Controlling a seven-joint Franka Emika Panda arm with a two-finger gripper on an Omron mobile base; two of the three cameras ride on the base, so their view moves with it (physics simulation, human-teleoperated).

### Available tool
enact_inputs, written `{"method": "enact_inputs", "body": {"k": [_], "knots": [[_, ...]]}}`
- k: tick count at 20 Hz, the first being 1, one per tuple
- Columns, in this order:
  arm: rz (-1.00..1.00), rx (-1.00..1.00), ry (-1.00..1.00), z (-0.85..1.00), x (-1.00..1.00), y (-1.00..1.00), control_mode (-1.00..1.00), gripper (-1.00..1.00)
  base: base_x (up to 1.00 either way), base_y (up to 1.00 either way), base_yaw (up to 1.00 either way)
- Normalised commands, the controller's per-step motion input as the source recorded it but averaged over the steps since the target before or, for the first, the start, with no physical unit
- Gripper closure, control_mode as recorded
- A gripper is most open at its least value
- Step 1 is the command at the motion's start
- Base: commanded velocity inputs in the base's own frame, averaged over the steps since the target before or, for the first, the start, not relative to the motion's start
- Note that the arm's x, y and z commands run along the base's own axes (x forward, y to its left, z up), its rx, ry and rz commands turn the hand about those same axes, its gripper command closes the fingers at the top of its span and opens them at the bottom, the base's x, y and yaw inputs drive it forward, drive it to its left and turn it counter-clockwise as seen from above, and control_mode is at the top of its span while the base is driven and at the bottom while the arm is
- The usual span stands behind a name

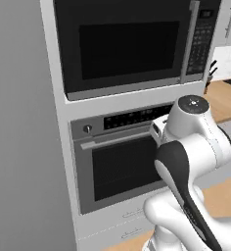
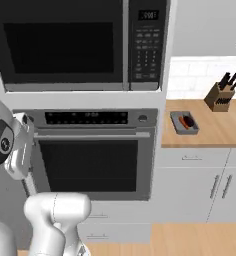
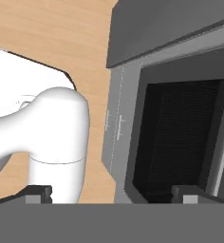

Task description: Take the meat container that has the fish and place it on the second highest rack of the freezer. Then take the vegetable container that has the carrot and eggplant and place it on the highest rack of the freezer.

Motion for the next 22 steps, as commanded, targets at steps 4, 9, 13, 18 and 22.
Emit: {"method": "enact_inputs", "body": {"k": [4,9,13,18,22], "knots": [[0.00,0.00,0.00,0.00,0.00,0.00,1.00,-1.00,0.43,-1.00,-0.26],[0.00,0.00,0.00,0.00,0.00,0.00,1.00,-1.00,0.62,-1.00,-0.02],[0.00,0.00,0.00,0.00,0.00,0.00,1.00,-1.00,0.60,-1.00,0.00],[0.00,0.00,0.00,0.00,0.00,0.00,1.00,-1.00,0.68,-0.98,0.10],[0.00,0.00,0.00,0.00,0.00,0.00,1.00,-1.00,0.99,-0.55,0.27]]}}
